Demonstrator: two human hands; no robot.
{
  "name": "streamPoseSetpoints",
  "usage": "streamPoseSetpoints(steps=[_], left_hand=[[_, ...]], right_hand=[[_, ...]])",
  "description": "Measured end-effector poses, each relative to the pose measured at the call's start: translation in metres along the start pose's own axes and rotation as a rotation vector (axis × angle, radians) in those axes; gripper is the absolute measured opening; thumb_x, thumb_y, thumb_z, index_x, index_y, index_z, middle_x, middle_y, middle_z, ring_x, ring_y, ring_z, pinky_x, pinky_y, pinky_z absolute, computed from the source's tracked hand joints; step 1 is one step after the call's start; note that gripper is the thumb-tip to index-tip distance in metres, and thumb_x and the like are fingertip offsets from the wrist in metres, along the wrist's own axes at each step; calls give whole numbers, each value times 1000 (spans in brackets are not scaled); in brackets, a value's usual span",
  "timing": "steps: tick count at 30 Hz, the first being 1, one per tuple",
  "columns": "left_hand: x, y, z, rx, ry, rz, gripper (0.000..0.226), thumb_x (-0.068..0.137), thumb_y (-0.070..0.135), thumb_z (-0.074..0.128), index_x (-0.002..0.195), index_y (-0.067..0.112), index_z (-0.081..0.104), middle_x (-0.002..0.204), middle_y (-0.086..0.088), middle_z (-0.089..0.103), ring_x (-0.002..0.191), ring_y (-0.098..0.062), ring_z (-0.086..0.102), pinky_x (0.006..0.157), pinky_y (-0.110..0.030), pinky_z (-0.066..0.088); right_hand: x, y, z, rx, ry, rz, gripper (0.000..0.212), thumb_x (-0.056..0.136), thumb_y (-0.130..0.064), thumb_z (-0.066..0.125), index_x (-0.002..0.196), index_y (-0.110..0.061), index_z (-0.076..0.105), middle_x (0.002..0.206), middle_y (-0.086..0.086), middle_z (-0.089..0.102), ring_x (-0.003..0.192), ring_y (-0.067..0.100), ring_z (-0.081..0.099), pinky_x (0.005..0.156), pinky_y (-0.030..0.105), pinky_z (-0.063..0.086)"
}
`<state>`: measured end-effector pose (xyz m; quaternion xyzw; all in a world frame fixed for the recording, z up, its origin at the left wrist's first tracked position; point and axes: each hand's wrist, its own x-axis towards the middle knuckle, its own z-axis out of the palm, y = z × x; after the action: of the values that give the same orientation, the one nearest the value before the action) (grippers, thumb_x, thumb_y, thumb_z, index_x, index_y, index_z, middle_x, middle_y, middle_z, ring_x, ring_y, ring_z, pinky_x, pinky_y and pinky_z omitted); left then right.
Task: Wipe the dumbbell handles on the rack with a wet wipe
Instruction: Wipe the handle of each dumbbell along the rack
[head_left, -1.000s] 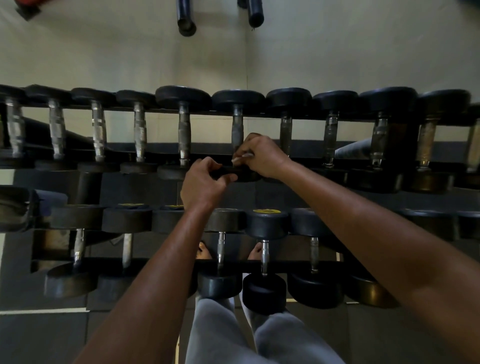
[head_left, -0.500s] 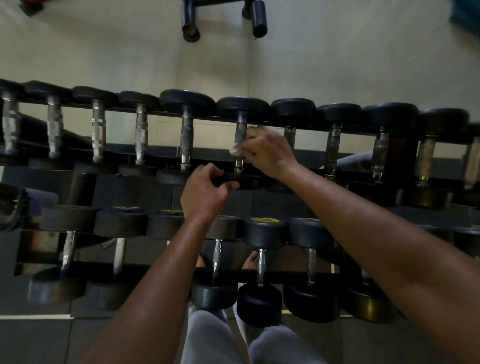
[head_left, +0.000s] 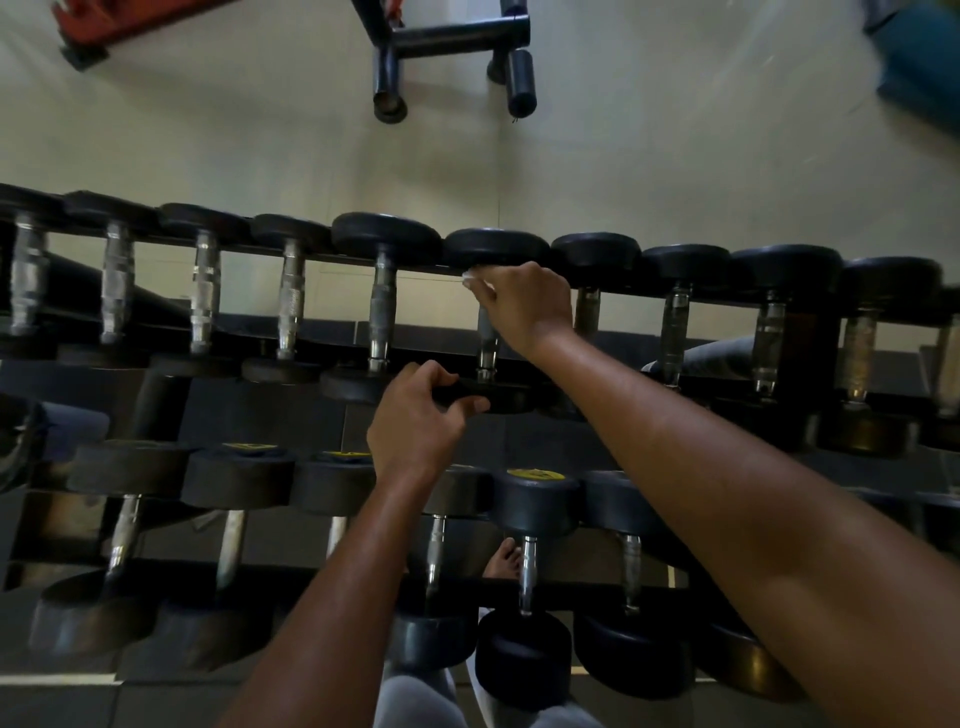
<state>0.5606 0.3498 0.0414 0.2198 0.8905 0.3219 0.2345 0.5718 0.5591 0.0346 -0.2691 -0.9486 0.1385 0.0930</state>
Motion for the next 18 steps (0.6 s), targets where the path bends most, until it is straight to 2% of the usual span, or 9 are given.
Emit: streamPoseSetpoints(steps=[2, 5, 8, 10, 14, 16, 18], left_hand=[[0, -1, 0, 6, 0, 4, 34, 82, 53, 88, 99, 35, 66, 106, 19, 60, 90, -2, 60, 66, -29, 47], [0, -1, -1, 3, 0, 4, 34, 82, 54, 89, 99, 35, 66, 106, 19, 60, 89, -3, 60, 67, -30, 50], [-1, -1, -1, -10, -7, 17, 34, 83, 52, 89, 102, 35, 66, 105, 19, 59, 86, 1, 59, 69, -32, 55], [-1, -1, -1, -17, -8, 17, 35, 83, 52, 88, 102, 35, 66, 105, 20, 59, 87, 1, 60, 71, -33, 57], [-1, -1, 0, -6, -6, 20, 34, 83, 53, 88, 102, 35, 66, 107, 19, 59, 93, -3, 61, 72, -34, 56], [-1, -1, 0, 7, -9, 20, 35, 83, 54, 87, 103, 35, 67, 108, 19, 60, 95, -4, 61, 70, -32, 52], [0, 0, 0, 16, -11, 13, 35, 83, 55, 87, 103, 36, 67, 108, 19, 61, 95, -3, 61, 68, -31, 49]], right_hand=[[6, -9, 5, -85, -31, 19, 36, 111, -45, 50, 99, -25, 78, 72, -2, 68, 65, 21, 68, 67, 35, 58], [10, -13, 8, -131, -37, 52, 34, 111, -44, 50, 106, -26, 78, 77, -2, 72, 68, 21, 69, 68, 34, 58], [-2, -4, 3, -37, 21, 29, 32, 110, -48, 51, 114, -30, 78, 83, -2, 74, 71, 18, 69, 66, 31, 49], [-13, 6, 5, 75, 81, 55, 32, 109, -49, 54, 120, -30, 78, 94, 0, 76, 78, 18, 70, 68, 33, 54], [-26, 10, 17, 340, 115, 237, 28, 105, -46, 65, 121, -28, 77, 117, 0, 69, 94, 11, 65, 75, 25, 53], [-26, 4, 17, 492, 126, 397, 25, 102, -45, 70, 115, -25, 77, 126, 0, 61, 102, 9, 59, 77, 18, 46], [-24, -2, 18, 661, 143, 585, 23, 99, -43, 74, 111, -23, 76, 128, -2, 60, 108, 11, 59, 79, 16, 42]])
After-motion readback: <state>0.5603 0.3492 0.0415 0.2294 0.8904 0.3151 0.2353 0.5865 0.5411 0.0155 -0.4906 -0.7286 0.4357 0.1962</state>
